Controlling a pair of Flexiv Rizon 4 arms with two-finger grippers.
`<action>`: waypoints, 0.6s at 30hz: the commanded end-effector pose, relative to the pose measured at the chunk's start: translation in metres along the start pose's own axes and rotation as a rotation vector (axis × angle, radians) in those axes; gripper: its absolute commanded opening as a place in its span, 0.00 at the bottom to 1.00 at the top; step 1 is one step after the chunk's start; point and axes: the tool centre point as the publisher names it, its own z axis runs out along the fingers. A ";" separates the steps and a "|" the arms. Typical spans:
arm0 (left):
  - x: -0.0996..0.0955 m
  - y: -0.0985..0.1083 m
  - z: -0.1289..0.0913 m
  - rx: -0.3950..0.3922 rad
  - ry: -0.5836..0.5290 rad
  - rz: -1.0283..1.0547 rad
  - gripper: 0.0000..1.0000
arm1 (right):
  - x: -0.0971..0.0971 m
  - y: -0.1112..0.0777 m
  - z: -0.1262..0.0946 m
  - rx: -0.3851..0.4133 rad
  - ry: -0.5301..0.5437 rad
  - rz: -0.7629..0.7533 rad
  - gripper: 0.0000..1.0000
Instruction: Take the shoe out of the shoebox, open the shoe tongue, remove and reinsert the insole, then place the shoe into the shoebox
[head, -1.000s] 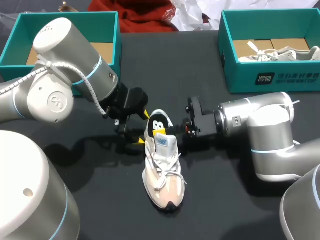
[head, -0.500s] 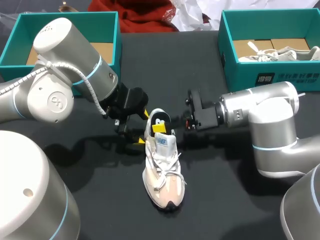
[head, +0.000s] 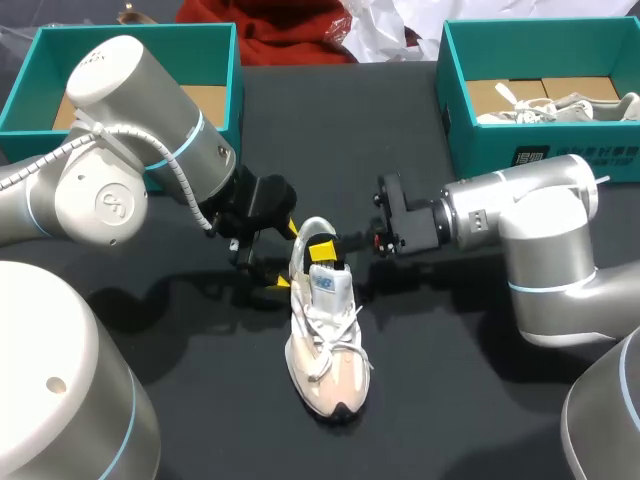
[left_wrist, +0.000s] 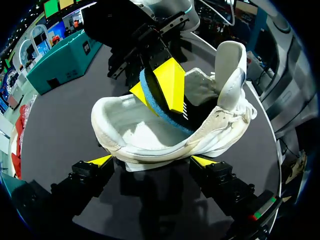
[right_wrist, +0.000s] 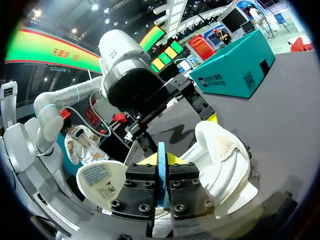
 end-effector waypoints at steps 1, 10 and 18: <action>0.000 0.000 0.001 -0.002 -0.001 0.000 1.00 | 0.003 -0.018 0.008 -0.021 -0.006 0.025 0.00; 0.000 0.000 0.001 -0.002 -0.001 0.000 1.00 | 0.014 -0.004 0.007 -0.013 -0.032 -0.043 0.36; 0.000 0.000 0.001 -0.002 -0.001 0.000 1.00 | 0.017 0.018 0.004 0.041 -0.053 -0.104 0.36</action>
